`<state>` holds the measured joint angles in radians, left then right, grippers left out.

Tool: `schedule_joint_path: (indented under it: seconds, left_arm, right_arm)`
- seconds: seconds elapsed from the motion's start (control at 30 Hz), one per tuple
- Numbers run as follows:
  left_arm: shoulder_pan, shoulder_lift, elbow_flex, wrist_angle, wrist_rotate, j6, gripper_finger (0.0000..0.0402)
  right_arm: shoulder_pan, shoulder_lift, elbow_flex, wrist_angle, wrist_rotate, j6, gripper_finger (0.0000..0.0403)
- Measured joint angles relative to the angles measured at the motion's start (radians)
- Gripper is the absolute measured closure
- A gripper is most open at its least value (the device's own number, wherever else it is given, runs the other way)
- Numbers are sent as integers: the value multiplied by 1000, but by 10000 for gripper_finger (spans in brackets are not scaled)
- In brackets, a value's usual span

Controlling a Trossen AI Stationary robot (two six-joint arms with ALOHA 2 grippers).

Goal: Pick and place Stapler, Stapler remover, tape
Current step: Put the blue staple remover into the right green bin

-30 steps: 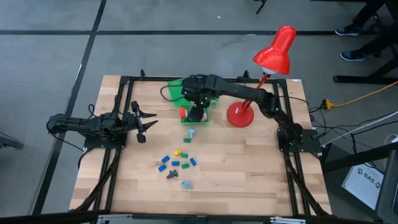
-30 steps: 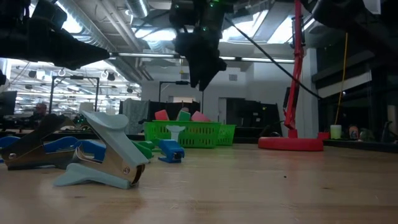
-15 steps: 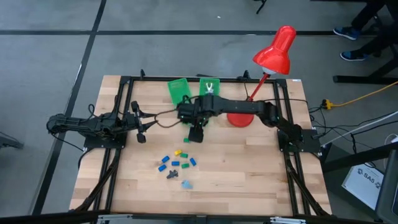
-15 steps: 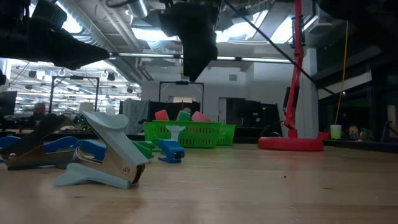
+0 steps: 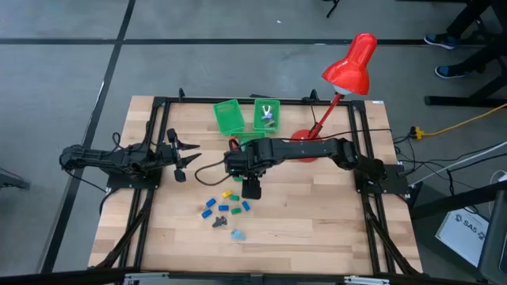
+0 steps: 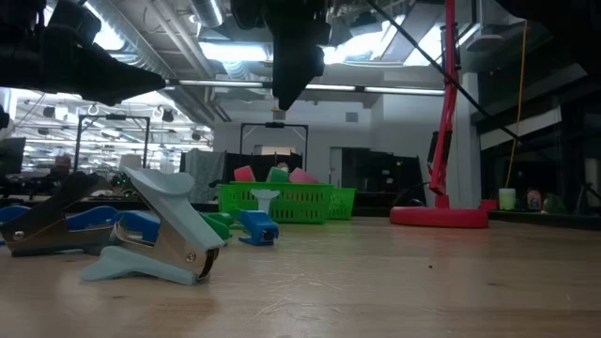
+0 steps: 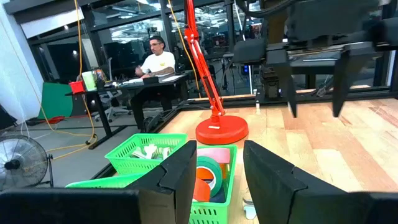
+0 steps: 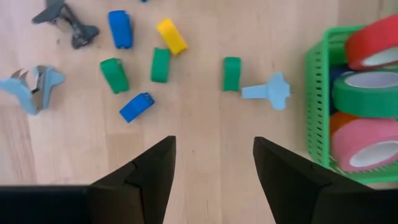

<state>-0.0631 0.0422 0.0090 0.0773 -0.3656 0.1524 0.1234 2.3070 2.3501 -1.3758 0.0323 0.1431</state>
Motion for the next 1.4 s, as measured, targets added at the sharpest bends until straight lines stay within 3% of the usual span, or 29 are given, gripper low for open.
schedule_joint_path:
  seconds: [0.63,0.97,1.1,1.23,1.4]
  left_arm:
    - [0,0,0,0,0,0,274]
    - [0,0,0,-6,0,0,274]
    - [0,0,0,-2,0,0,274]
    - [0,0,0,0,0,0,274]
    - [0,0,0,0,0,0,274]
  right_arm:
    - [97,10,-2,17,-63,-263,183]
    - [77,33,-166,227,-53,-280,183]
    - [51,34,-223,231,35,-162,183]
    - [27,33,-246,245,147,55,183]
    - [2,32,-245,303,166,386,183]
